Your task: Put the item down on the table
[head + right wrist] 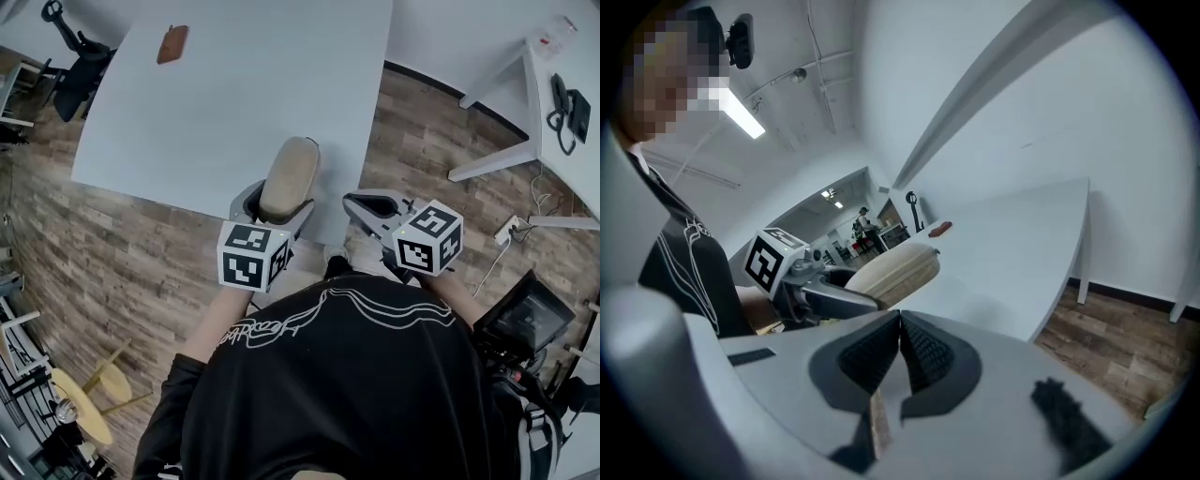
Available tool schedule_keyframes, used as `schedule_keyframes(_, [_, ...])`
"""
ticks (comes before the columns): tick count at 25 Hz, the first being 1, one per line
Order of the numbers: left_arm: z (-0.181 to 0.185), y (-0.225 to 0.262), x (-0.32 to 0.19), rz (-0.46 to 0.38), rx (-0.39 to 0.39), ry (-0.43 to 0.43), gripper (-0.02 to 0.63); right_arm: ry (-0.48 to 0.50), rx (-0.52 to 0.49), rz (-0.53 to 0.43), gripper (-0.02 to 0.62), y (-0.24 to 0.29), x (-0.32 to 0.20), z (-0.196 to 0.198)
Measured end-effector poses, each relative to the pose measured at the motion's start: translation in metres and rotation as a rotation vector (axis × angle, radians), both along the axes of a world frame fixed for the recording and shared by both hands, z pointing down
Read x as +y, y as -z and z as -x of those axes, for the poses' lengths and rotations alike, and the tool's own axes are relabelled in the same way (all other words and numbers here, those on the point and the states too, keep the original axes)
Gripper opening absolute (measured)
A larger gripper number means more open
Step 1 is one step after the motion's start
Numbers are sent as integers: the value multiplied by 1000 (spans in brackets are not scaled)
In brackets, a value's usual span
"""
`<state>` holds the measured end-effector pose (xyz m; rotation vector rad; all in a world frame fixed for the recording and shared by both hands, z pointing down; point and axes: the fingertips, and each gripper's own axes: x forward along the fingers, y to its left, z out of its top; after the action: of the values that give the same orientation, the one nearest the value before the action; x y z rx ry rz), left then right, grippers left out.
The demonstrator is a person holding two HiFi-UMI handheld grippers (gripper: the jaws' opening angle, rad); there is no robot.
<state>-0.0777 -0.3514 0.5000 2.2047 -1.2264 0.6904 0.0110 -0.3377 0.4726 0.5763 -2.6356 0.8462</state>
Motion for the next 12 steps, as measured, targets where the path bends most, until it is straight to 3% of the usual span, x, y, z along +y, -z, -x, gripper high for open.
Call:
schedule_keyframes(6, [17,-33,-53,-12,-142,11,383,-10,16,22,8,-13,-24,-5])
schedule_keyframes(12, [30,-64,-74,20,-189,33,383,-22,36,41,8,-19,-29,-6])
